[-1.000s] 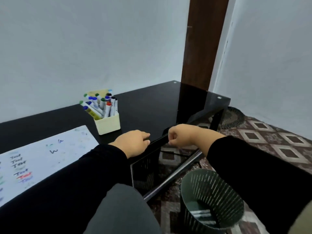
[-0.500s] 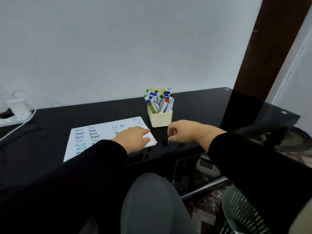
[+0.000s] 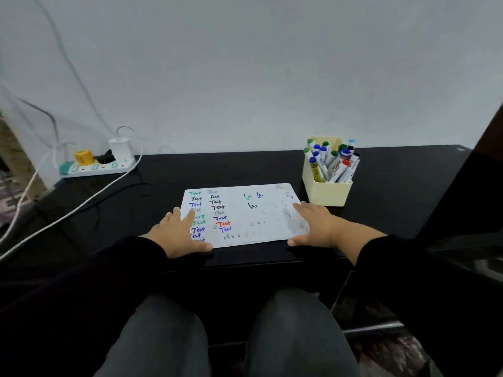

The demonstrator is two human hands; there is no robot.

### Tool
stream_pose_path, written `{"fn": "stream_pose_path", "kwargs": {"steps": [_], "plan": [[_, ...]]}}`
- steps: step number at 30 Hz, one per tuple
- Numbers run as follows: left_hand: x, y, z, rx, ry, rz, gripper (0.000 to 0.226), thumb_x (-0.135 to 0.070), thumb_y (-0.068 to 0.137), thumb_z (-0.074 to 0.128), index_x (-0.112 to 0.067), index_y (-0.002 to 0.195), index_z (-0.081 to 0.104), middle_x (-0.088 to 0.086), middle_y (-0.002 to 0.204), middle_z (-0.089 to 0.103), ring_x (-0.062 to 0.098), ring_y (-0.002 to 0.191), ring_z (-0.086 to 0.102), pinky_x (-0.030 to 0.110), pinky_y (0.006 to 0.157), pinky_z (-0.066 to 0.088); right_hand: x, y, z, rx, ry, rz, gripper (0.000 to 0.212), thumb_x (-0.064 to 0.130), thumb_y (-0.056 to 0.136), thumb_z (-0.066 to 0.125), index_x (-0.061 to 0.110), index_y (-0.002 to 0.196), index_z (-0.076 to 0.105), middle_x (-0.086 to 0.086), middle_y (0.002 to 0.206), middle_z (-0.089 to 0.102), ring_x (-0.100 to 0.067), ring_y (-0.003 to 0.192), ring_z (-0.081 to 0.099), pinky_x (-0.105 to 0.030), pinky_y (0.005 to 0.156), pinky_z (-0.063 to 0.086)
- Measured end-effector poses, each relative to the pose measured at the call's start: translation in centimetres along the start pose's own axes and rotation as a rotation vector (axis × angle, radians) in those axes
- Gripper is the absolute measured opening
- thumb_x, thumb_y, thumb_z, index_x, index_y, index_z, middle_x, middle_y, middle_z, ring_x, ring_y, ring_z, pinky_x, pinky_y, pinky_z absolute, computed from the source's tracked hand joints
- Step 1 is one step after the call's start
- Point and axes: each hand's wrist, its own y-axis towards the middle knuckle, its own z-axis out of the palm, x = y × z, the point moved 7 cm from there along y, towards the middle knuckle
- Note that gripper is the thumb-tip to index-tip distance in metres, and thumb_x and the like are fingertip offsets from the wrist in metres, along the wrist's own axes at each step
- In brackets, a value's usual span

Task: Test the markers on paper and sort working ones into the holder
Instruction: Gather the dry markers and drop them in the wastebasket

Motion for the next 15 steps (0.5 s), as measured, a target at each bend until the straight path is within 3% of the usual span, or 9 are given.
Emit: {"fn": "stream_pose_path", "kwargs": {"steps": [5, 15], "plan": [[3.2, 0.0, 1.3, 0.045, -0.069, -0.054, 0.115, -0.073, 0.072, 0.055, -0.014, 0.149, -0.007, 0.013, 0.157, -0.003, 0.028, 0.145, 0.000, 0.049, 0.116, 0.012, -0.5, 0.9, 0.8, -0.021, 0.090, 0.054, 0.115, 0.066, 0.075, 0.061, 0.014, 0.152, -0.006, -0.005, 0.160, -0.004, -0.023, 0.147, -0.001, -0.036, 0.118, 0.007], [3.6, 1.3, 2.3, 0.047, -0.151, 0.027, 0.110, -0.072, 0.076, 0.049, -0.016, 0.149, -0.011, -0.003, 0.158, -0.008, 0.021, 0.145, -0.008, 0.054, 0.114, -0.002, -0.6, 0.8, 1.2, -0.067, 0.138, 0.040, 0.105, 0.065, 0.081, 0.054, 0.011, 0.152, -0.002, -0.003, 0.160, 0.001, -0.021, 0.147, 0.002, -0.033, 0.117, 0.006]]}}
